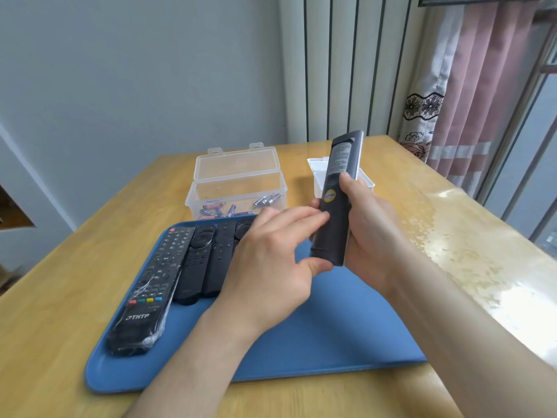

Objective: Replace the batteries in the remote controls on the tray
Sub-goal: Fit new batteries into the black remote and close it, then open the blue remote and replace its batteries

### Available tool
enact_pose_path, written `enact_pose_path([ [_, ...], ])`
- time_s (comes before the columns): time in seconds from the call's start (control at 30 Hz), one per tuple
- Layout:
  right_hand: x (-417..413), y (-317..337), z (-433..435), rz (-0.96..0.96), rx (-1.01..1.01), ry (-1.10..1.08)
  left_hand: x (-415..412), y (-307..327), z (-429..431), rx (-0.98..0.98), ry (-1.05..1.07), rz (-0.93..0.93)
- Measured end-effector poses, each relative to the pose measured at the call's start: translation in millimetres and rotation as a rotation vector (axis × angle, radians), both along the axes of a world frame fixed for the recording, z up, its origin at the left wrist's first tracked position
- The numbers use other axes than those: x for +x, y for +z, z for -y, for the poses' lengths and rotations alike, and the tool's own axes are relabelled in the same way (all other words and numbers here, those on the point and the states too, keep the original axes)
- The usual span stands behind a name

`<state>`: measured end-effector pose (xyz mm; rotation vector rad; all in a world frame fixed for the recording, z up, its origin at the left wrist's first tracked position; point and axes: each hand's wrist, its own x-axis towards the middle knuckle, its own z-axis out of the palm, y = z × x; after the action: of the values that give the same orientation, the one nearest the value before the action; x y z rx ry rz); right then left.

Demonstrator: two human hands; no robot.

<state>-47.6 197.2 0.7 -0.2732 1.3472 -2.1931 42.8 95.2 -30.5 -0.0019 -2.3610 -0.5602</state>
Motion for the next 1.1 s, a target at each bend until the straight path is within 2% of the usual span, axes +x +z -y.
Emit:
enact_pose_path([
  [0.1, 5, 1, 2, -0.140, 0.097, 0.048, 3, 3, -5, 0.395, -0.140, 0.214],
  [0.2, 14, 0, 3, -0.236, 0.220, 0.148, 1, 4, -12, 0.511, -0.149, 0.324],
  [0.23, 13, -4, 4, -0.349, 0.315, 0.132, 1, 4, -12, 0.526, -0.141, 0.342],
  [0.3, 7, -6, 2, -0.682, 0.628, 0.018, 0, 3, -10, 0.515, -0.113, 0.368],
  [0.37, -1, -7, -2, -0.961, 0.963, -0.123, 0, 3, -8, 0.416, -0.004, 0.411],
  [0.47, -8, -10, -7, -1.161, 1.237, -0.244, 3, 0, -8, 0.077, 0.106, 0.384],
  [0.53, -12, -13, -8, -1.203, 1.299, -0.215, 4, -1, -13, -0.146, 0.080, 0.337],
  [0.6, -16, -18, -7, -1.193, 1.337, -0.167, 4, -4, -14, -0.214, 0.065, 0.334],
  [0.83, -23, -26, -12, -1.221, 1.484, -0.091, 3, -6, -15, -0.267, 0.082, 0.377],
  [0.93, -28, -26, -15, -1.142, 1.521, 0.036, 1, -5, -19, -0.291, 0.103, 0.410],
  [1.1, -37, -27, -16, -1.146, 1.521, 0.147, -7, -11, -22, -0.192, 0.030, 0.425],
])
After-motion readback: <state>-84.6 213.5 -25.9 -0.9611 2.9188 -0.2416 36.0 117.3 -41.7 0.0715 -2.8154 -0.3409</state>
